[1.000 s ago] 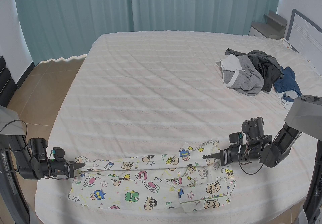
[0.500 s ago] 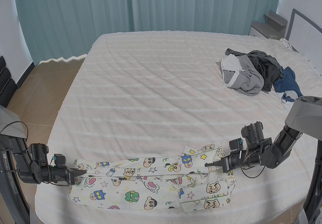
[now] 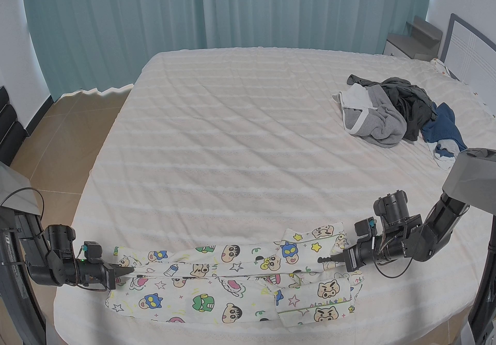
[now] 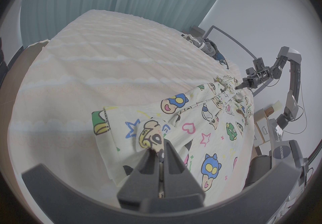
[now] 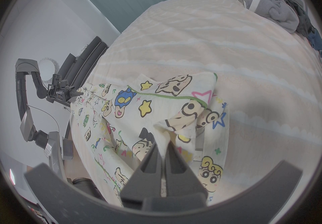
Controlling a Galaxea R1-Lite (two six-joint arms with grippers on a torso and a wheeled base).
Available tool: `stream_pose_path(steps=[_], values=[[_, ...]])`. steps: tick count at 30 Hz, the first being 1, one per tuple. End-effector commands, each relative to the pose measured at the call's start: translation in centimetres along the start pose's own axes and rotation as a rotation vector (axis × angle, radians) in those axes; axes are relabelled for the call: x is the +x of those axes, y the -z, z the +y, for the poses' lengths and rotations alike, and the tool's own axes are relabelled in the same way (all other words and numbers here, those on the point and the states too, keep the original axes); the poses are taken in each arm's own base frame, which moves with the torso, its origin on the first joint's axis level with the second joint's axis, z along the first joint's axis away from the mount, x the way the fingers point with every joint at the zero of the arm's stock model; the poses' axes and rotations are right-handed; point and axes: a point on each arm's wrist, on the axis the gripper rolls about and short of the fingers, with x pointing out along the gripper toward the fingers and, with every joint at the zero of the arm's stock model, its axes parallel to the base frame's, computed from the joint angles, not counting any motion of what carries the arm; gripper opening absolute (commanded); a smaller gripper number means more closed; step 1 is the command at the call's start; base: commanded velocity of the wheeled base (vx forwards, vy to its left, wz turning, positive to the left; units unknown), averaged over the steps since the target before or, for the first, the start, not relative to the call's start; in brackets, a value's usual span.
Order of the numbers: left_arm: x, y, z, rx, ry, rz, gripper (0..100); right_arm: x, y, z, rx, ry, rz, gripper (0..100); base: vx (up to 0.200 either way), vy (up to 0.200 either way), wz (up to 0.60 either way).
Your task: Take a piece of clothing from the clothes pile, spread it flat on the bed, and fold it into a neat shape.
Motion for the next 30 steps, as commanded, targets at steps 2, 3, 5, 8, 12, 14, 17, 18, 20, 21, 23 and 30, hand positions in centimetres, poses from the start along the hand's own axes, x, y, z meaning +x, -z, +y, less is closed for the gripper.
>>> stream_pose_path(steps=[2, 3, 5, 8, 12, 14, 17, 18, 20, 21, 23, 30], values=[[0.2, 0.5, 0.0, -0.013, 0.006, 0.013, 0, 0.1, 0.4, 0.0, 0.004, 0.002, 0.020, 0, 0.000, 0.000, 0.00], [0.2, 0.5, 0.0, -0.014, 0.007, 0.014, 0, 0.1, 0.5, 0.0, 0.006, 0.002, 0.026, 0, 0.000, 0.000, 0.00], [0.2, 0.6, 0.0, -0.016, 0.006, 0.014, 0, 0.0, 0.7, 0.1, 0.016, 0.002, 0.053, 0, 0.000, 0.000, 0.00], [0.2, 0.5, 0.1, -0.019, 0.004, 0.015, 0, 0.0, 0.8, 0.1, 0.018, 0.002, 0.070, 0, 0.000, 0.000, 0.00], [0.2, 0.6, 0.1, -0.021, 0.005, 0.017, 0, 0.0, 0.8, 0.0, 0.011, 0.004, 0.072, 0, 0.000, 0.000, 0.00], [0.3, 0.7, 0.1, -0.024, 0.005, 0.020, 0, 0.0, 0.8, 0.0, 0.008, 0.003, 0.073, 0, 0.000, 0.000, 0.00], [0.4, 0.9, 0.1, -0.030, 0.003, 0.027, 0, 0.0, 1.0, 0.1, 0.010, 0.003, 0.079, 0, 0.000, 0.000, 0.00], [0.4, 0.9, 0.1, -0.027, 0.003, 0.026, 0, -0.1, 1.0, 0.1, 0.010, 0.003, 0.079, 0, 0.000, 0.000, 0.00], [0.4, 0.9, 0.1, -0.031, 0.002, 0.028, 0, -0.2, 1.2, 0.1, 0.015, 0.003, 0.098, 0, 0.000, 0.000, 0.00], [0.4, 0.9, 0.2, -0.033, 0.000, 0.029, 0, -0.2, 1.2, 0.2, 0.016, 0.003, 0.107, 0, 0.000, 0.000, 0.00], [0.4, 0.9, 0.2, -0.036, -0.001, 0.029, 0, -0.4, 1.3, 0.2, 0.013, 0.002, 0.124, 0, 0.000, 0.000, 0.00], [0.5, 0.9, 0.3, -0.034, -0.002, 0.030, 0, -0.4, 1.1, 0.2, 0.002, 0.001, 0.127, 0, 0.000, 0.000, 0.00]])
